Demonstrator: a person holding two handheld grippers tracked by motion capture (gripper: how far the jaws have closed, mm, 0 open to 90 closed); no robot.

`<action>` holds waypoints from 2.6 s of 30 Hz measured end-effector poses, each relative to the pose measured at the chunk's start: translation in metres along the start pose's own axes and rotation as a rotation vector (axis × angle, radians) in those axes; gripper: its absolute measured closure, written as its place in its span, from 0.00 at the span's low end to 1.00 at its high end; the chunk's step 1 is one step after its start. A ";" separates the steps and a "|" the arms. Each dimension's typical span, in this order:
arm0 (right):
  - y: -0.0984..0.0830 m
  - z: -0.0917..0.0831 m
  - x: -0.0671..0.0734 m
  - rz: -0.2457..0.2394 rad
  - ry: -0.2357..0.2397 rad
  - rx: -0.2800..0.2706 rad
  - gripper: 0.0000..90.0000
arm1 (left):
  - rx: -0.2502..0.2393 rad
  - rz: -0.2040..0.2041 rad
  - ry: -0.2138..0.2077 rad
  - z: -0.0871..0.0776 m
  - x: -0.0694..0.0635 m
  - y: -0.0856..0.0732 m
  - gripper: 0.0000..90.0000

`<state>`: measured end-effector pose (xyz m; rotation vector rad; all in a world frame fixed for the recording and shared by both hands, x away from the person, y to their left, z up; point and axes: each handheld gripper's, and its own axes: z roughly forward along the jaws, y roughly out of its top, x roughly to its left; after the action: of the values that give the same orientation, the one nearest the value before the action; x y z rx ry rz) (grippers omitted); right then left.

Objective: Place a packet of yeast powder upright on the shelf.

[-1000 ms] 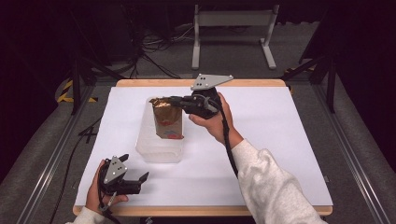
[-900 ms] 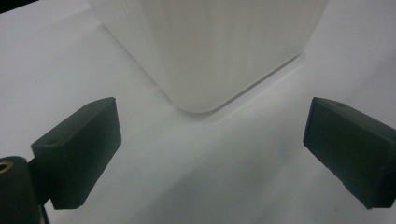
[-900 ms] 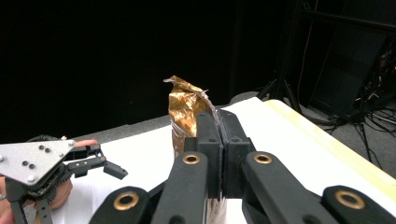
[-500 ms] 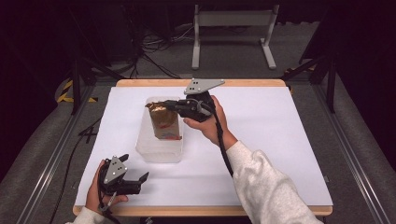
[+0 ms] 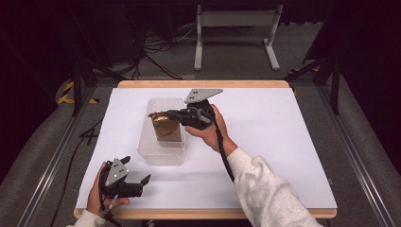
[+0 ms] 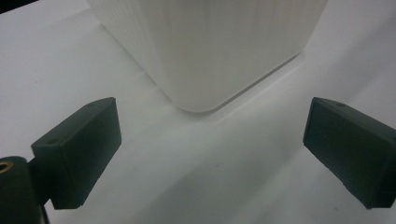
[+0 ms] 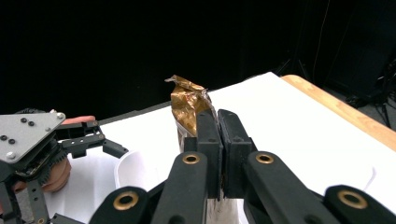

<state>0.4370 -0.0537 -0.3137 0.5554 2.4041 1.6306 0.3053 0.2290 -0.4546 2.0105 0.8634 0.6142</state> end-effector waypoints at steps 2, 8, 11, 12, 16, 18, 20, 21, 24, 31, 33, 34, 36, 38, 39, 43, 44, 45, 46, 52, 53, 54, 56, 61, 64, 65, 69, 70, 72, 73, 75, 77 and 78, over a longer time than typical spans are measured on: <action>-0.002 0.001 0.000 0.000 0.001 0.006 0.98 | -0.002 0.002 0.002 0.000 0.000 0.000 0.06; -0.006 0.004 -0.001 0.004 0.002 0.026 0.97 | -0.002 0.001 0.002 0.000 0.000 0.000 0.06; -0.008 0.003 -0.001 0.009 0.002 0.022 0.97 | -0.003 0.002 0.002 0.000 0.000 0.000 0.06; -0.009 0.003 -0.002 0.010 0.001 0.022 0.97 | -0.002 0.001 0.002 0.000 0.000 0.000 0.06; -0.011 0.002 -0.003 0.014 0.002 0.024 0.97 | -0.005 0.002 0.002 0.000 0.000 0.000 0.06; -0.011 0.001 -0.003 0.010 -0.005 0.025 0.96 | -0.004 0.003 0.002 0.000 0.000 0.000 0.06; -0.012 0.001 -0.003 0.008 -0.006 0.021 0.96 | -0.003 0.001 0.001 0.000 0.000 0.000 0.06; -0.012 0.000 -0.001 -0.010 -0.012 0.023 0.95 | -0.002 0.002 0.001 0.000 0.000 0.000 0.06; -0.011 -0.002 -0.001 -0.011 -0.018 0.020 0.94 | -0.003 0.002 0.003 0.000 0.000 0.000 0.06; -0.007 -0.010 0.001 -0.030 -0.049 0.030 0.87 | -0.004 0.002 0.002 -0.001 0.000 0.001 0.06; -0.006 -0.013 0.001 -0.041 -0.064 0.029 0.85 | -0.005 0.002 0.003 0.000 0.000 0.001 0.06; -0.005 -0.015 0.001 -0.045 -0.065 0.029 0.84 | -0.005 0.004 0.005 -0.001 0.000 0.001 0.06; -0.004 -0.019 0.001 -0.047 -0.077 0.031 0.82 | -0.006 0.003 0.005 0.000 0.000 0.001 0.06; -0.004 -0.024 0.001 -0.047 -0.079 0.025 0.81 | -0.006 0.004 0.005 -0.001 0.000 0.001 0.06; -0.004 -0.024 0.001 -0.047 -0.079 0.025 0.81 | -0.006 0.004 0.005 -0.001 0.000 0.001 0.06; -0.005 -0.038 -0.001 -0.050 -0.091 0.010 0.80 | -0.004 0.003 0.005 0.000 0.000 0.001 0.06; -0.005 -0.040 -0.001 -0.055 -0.099 0.012 0.80 | -0.003 0.003 0.005 0.000 0.000 0.001 0.06; -0.006 -0.042 -0.001 -0.057 -0.103 0.014 0.80 | -0.003 0.004 0.005 0.000 0.000 0.001 0.06; -0.006 -0.044 0.000 -0.063 -0.109 0.016 0.80 | -0.003 0.002 0.005 0.000 -0.001 0.001 0.06; -0.010 -0.055 -0.001 -0.073 -0.132 0.022 0.80 | 0.000 0.005 0.007 0.001 0.000 0.001 0.06; -0.010 -0.057 -0.001 -0.077 -0.134 0.024 0.80 | 0.000 0.005 0.007 0.001 -0.001 0.001 0.06; -0.011 -0.058 -0.001 -0.084 -0.142 0.027 0.80 | -0.002 0.005 0.006 0.001 0.000 0.001 0.06; -0.012 -0.062 0.000 -0.094 -0.150 0.030 0.80 | -0.002 0.004 0.007 0.000 0.000 0.001 0.06; -0.014 -0.071 0.003 -0.125 -0.166 0.039 0.79 | 0.000 0.002 0.009 0.001 -0.001 0.001 0.06; -0.016 -0.077 0.004 -0.140 -0.177 0.045 0.79 | 0.004 0.004 0.008 0.001 -0.001 0.001 0.06; -0.017 -0.079 0.005 -0.147 -0.182 0.047 0.79 | 0.003 0.003 0.009 0.001 -0.001 0.001 0.06; -0.019 -0.086 0.006 -0.160 -0.192 0.054 0.79 | 0.003 0.003 0.009 0.001 -0.001 0.001 0.06; -0.021 -0.090 0.007 -0.167 -0.198 0.061 0.79 | 0.003 0.004 0.009 0.001 -0.001 0.001 0.06; -0.023 -0.094 0.008 -0.177 -0.205 0.072 0.78 | 0.004 0.007 0.008 0.001 -0.001 0.002 0.06; -0.023 -0.095 0.008 -0.179 -0.207 0.076 0.78 | 0.004 0.007 0.008 0.001 -0.001 0.002 0.06; -0.025 -0.098 0.008 -0.184 -0.215 0.081 0.77 | 0.005 0.007 0.008 0.001 -0.001 0.002 0.06; -0.027 -0.101 0.009 -0.187 -0.215 0.089 0.77 | 0.004 0.008 0.009 0.001 -0.001 0.002 0.06; -0.027 -0.101 0.009 -0.187 -0.215 0.089 0.77 | 0.004 0.008 0.009 0.001 -0.001 0.002 0.06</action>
<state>0.3879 -0.1453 -0.3000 0.4767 2.3020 1.3225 0.3058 0.2270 -0.4538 2.0170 0.8632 0.6269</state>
